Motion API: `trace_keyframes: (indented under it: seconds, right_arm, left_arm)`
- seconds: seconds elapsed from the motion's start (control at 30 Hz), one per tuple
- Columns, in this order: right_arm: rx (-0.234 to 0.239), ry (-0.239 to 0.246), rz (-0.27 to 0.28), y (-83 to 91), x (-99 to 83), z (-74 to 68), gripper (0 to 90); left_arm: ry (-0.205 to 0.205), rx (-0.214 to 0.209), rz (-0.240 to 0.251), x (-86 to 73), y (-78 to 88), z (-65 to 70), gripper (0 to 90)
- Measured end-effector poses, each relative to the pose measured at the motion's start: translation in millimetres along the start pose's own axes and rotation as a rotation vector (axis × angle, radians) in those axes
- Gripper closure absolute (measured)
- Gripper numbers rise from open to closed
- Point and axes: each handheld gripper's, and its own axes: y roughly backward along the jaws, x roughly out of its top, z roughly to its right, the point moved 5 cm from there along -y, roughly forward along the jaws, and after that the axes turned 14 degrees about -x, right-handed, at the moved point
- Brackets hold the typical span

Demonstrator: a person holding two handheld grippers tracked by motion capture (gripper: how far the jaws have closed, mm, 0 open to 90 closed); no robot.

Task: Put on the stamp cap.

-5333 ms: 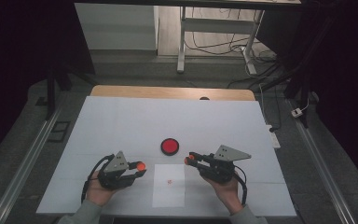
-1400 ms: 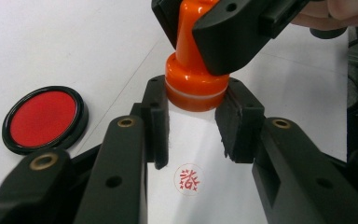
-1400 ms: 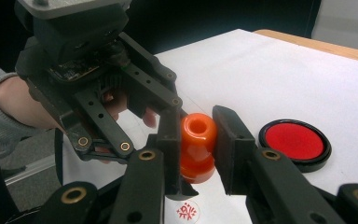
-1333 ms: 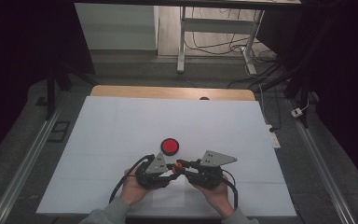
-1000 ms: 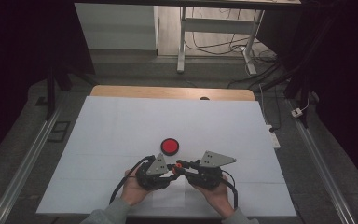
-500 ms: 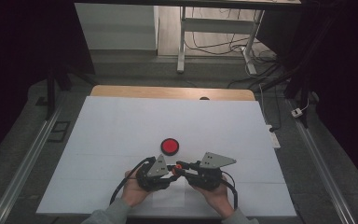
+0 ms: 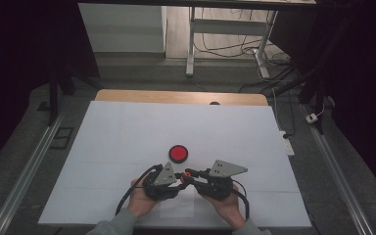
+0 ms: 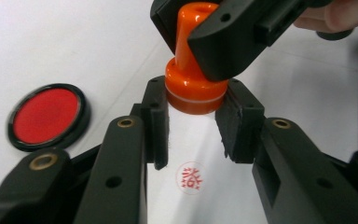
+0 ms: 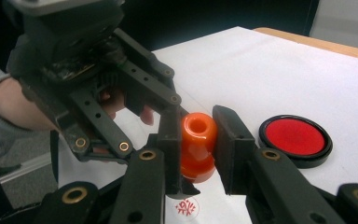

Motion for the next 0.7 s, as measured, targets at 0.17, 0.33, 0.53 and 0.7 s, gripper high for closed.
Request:
trace_keyframes:
  seconds: [0.17, 0.33, 0.53, 0.7]
  right_arm:
    - [-0.003, -0.004, 0.01, 1.4, 2.5, -0.1, 73.0]
    - [-0.007, -0.002, 0.004, 0.2, 1.0, 0.0, 73.0]
    - [-0.011, -0.004, 0.003, -0.2, 0.5, 0.9, 73.0]
    - [-0.011, -0.008, 0.006, 0.0, 0.7, 1.0, 73.0]
  left_arm:
    - [0.008, -0.01, 0.01, 0.5, 0.7, -0.6, 65.2]
    - [0.002, -0.003, -0.001, -0.2, -0.5, -1.0, 65.0]
    - [0.005, -0.003, -0.001, -0.5, -1.8, -1.5, 64.5]
    - [0.013, -0.005, 0.005, -0.3, -1.9, -1.6, 64.1]
